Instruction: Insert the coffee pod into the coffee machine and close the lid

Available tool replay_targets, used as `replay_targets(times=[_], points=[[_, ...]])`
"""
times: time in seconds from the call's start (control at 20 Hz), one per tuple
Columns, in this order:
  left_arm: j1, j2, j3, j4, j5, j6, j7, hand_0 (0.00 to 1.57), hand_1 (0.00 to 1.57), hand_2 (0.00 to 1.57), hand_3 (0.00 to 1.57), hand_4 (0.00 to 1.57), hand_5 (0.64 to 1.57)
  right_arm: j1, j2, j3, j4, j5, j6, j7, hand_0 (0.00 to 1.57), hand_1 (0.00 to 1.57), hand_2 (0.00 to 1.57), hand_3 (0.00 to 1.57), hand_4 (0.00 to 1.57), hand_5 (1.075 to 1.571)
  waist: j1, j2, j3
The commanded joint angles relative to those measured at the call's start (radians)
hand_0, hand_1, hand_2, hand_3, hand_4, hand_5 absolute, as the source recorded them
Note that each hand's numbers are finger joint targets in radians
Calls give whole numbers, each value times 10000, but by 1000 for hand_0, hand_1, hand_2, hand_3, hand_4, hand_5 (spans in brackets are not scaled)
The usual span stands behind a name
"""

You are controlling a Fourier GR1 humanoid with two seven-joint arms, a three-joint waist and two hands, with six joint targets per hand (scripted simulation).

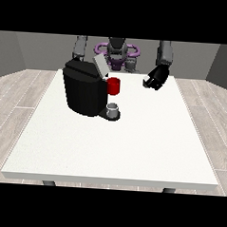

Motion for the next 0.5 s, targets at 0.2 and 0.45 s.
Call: replay_targets(times=[0.2, 0.45], points=[[-893, -994, -319, -831, -53, -1333, 1160, 1424, 1424, 1404, 1341, 557, 1571, -168, -257, -447, 956, -270, 261, -697, 0, 0, 0, 0, 0, 1571, 161, -625, 5], [-1233, -484, 212, -632, 60, -1747, 1184, 1424, 1424, 1404, 1341, 557, 1571, -319, -303, -135, -15, -311, 699, 466, 0, 0, 0, 0, 0, 1571, -295, -893, -1]])
